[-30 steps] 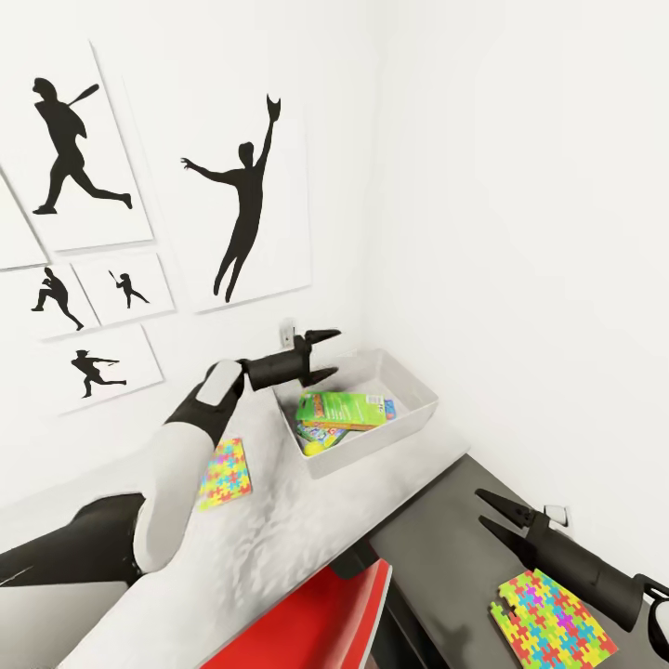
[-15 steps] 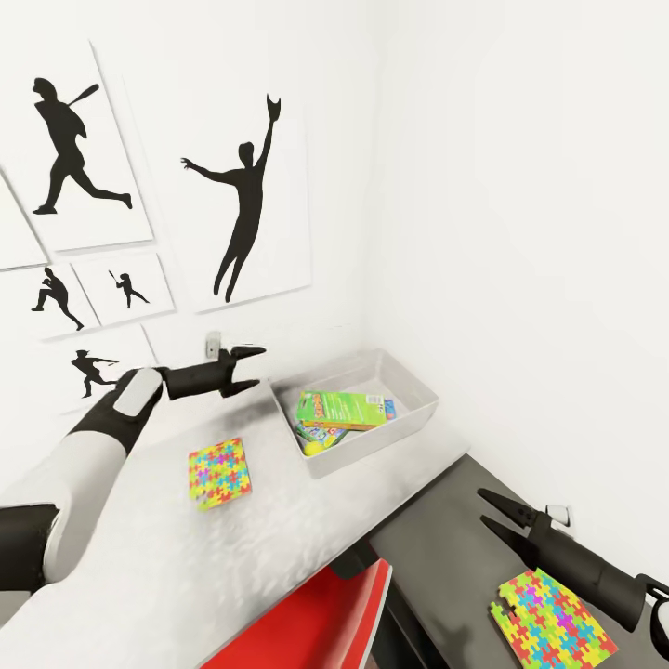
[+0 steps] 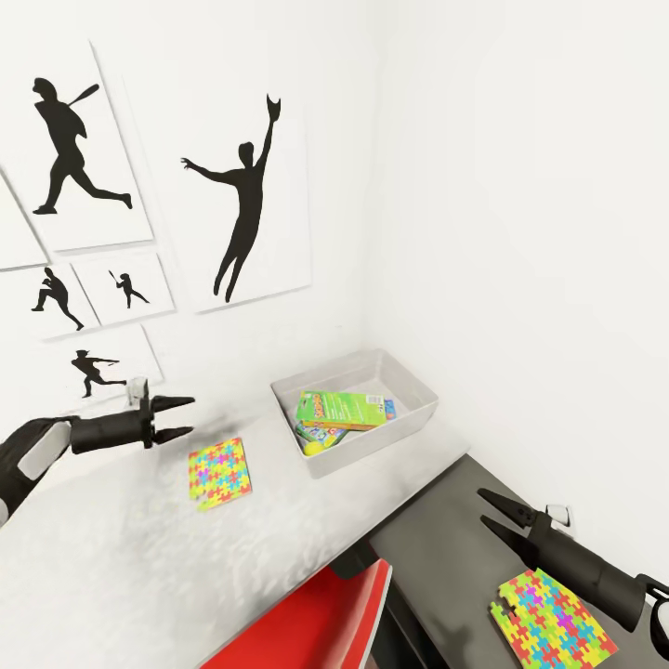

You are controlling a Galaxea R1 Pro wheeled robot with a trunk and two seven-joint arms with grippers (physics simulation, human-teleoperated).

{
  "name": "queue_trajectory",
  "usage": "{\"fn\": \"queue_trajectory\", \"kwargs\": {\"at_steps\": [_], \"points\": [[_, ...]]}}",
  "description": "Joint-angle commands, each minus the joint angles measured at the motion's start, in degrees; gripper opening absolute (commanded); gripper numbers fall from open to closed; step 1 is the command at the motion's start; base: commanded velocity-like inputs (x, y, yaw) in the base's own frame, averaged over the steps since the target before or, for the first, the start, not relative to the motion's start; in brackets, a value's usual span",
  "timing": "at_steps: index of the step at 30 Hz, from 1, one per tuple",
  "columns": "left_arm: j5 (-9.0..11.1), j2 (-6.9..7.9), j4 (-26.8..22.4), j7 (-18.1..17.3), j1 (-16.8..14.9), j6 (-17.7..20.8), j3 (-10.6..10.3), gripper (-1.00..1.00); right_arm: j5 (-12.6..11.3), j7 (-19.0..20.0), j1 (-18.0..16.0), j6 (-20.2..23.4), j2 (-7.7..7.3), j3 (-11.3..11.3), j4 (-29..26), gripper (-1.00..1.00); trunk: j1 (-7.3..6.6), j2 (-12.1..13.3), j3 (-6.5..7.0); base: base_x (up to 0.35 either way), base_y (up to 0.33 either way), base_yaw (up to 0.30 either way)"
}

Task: Put all the toys in the child's room - the three board games (two on the bed and one on the table), the two jigsaw puzzles on the table, and the tennis ball on the table - inside the toy box on the table in the child's room.

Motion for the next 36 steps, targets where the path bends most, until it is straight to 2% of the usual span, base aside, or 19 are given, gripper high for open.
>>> {"fn": "queue_trajectory", "kwargs": {"at_steps": [1,5,8,9,11,13,21,28,36], "points": [[0.1,1.56,0.0,-3.6,2.1,0.2,-1.3,1.00,0.5,0.5,-0.1,0.2,0.01,-0.1,0.0,1.00,0.04,-0.1,-0.12,0.000,0.000,0.000],[-0.2,4.01,-0.2,-9.3,6.8,-0.9,-2.4,1.00,0.5,0.5,-0.1,0.2,0.01,-0.1,0.0,1.00,0.04,-0.1,-0.12,0.000,0.000,0.000],[-0.2,5.37,-0.3,-11.9,8.4,-2.0,-2.6,1.00,0.5,0.5,-0.1,0.2,0.02,-0.1,0.0,1.00,0.04,-0.1,-0.12,0.000,0.000,0.000],[-0.2,6.63,-0.3,-13.7,9.1,-2.5,-2.8,1.00,0.5,0.6,-0.1,0.2,0.02,-0.1,0.0,1.00,0.04,-0.1,-0.12,-0.005,0.000,0.000],[-0.2,8.16,-0.3,-16.5,9.7,-3.0,-2.9,1.00,0.5,0.7,-0.1,0.2,-0.02,-0.1,0.0,1.00,0.04,-0.1,-0.12,-0.043,0.000,0.000],[-0.3,8.99,-0.3,-18.7,10.0,-3.5,-3.1,1.00,0.5,0.9,-0.1,0.2,-0.02,-0.1,0.0,1.00,0.04,-0.1,-0.12,-0.127,0.000,0.000],[-0.3,9.71,-0.4,-21.0,10.2,-6.0,-3.3,1.00,0.5,1.2,-0.1,0.2,0.02,-0.1,0.0,1.00,0.04,-0.1,-0.03,-0.109,0.000,-0.040],[-0.3,9.95,-0.4,-21.3,10.3,-7.1,-3.2,1.00,0.5,1.2,-0.1,0.1,0.20,-0.1,-0.1,1.00,0.04,-0.1,0.34,-0.032,0.000,-0.191],[-0.3,9.95,-0.4,-21.3,10.3,-7.3,-3.3,1.00,0.5,1.2,-0.1,0.1,0.15,-0.1,0.0,1.00,0.04,-0.1,0.82,-0.176,0.000,-0.220]]}}
